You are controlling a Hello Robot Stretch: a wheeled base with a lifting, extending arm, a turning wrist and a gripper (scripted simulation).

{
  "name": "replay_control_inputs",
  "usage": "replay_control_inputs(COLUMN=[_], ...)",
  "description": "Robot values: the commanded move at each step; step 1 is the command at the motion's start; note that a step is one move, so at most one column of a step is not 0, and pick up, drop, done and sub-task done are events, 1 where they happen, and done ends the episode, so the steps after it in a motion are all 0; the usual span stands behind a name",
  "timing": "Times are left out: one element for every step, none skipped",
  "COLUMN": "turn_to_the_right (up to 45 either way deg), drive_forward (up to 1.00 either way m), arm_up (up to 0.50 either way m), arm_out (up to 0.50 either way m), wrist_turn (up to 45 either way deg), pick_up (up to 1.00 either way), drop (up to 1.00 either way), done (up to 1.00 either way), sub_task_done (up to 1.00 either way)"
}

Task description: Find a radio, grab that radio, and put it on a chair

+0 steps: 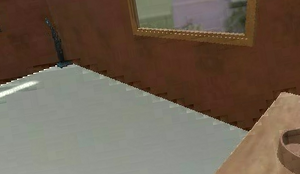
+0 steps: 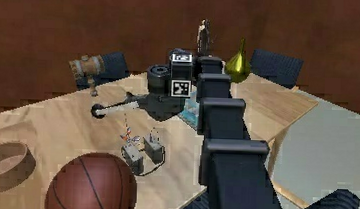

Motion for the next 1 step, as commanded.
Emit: replay_control_inputs(turn_to_the_right=[0.0], drive_forward=[0.00], arm_up=[0.00], arm_out=[0.00], wrist_turn=[9.0], pick_up=[0.00], drop=[0.00], done=[0.00], sub_task_done=[0.00])
